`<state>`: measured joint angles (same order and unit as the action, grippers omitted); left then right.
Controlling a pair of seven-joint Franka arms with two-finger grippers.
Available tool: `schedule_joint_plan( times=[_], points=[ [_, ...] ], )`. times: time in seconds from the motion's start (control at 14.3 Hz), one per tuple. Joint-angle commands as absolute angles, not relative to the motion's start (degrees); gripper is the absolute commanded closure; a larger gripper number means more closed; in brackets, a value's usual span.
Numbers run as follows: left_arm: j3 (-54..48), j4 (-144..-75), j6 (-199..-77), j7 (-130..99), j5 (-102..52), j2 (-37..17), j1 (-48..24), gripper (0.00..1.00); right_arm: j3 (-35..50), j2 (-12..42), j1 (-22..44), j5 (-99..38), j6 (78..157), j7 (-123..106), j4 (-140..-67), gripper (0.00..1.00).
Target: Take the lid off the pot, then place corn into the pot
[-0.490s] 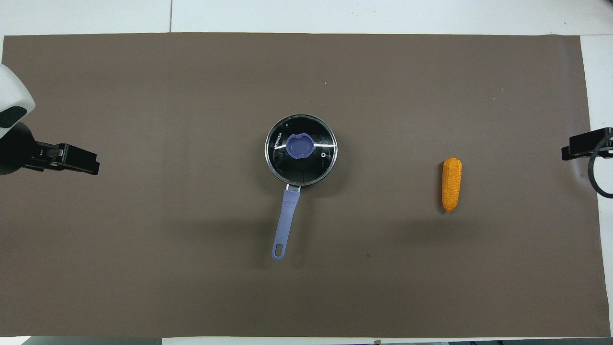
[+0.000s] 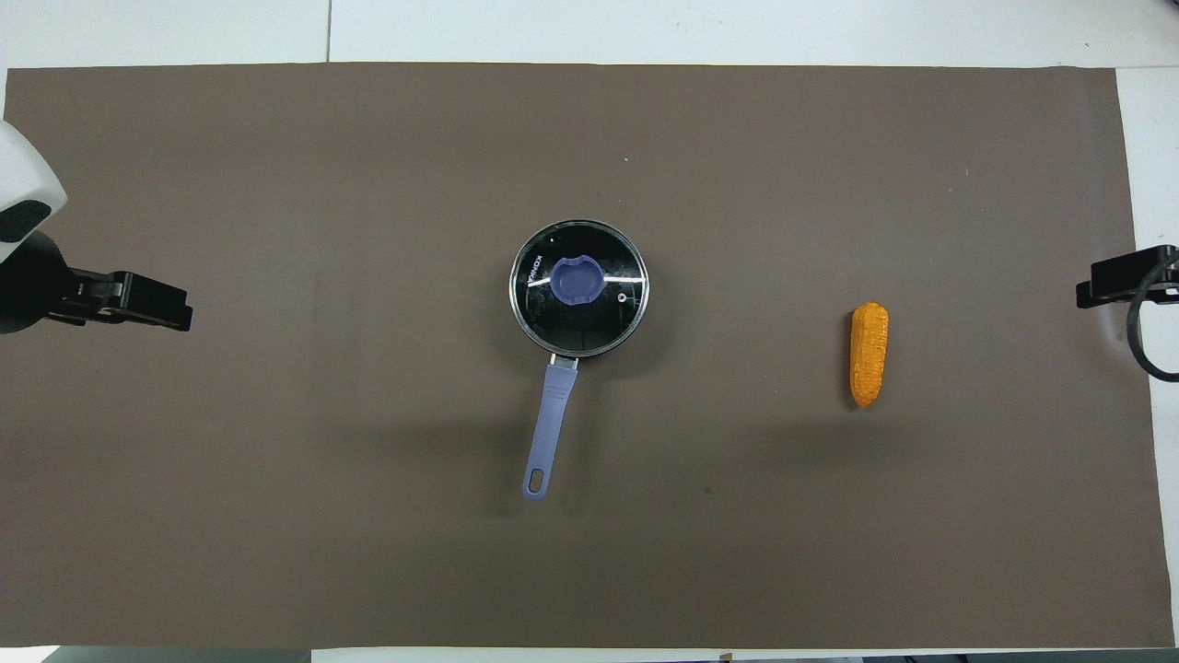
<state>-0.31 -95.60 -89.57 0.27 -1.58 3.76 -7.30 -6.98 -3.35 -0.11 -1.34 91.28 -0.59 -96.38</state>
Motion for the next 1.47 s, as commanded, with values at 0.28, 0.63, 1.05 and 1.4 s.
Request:
schedule_joint_plan(
  times=[0.28, 0.63, 1.05, 1.4],
  points=[
    [-0.53, -85.03, -93.52, -17.46, -5.88, -8.57, -21.69, 0.0, -5.8, -1.25, 5.53, -2.9, 115.28, 4.21, -111.17, 0.0],
    [-0.09, -69.96, -96.83, -29.52, -5.63, -26.0, -31.89, 0.0, -5.8, 1.59, 6.06, -2.99, 126.19, 5.27, -125.47, 0.0],
    [0.09, -67.15, -99.67, -30.76, -2.82, -33.65, -34.63, 0.0, -5.89, 1.31, 10.28, -2.99, 135.08, 13.35, -131.84, 0.0],
    [-0.7, -65.74, -100.11, -30.67, -2.64, -35.51, -34.98, 0.0, -5.89, 3.95, 9.67, -2.99, 137.9, 13.54, -131.66, 0.02]
  ],
)
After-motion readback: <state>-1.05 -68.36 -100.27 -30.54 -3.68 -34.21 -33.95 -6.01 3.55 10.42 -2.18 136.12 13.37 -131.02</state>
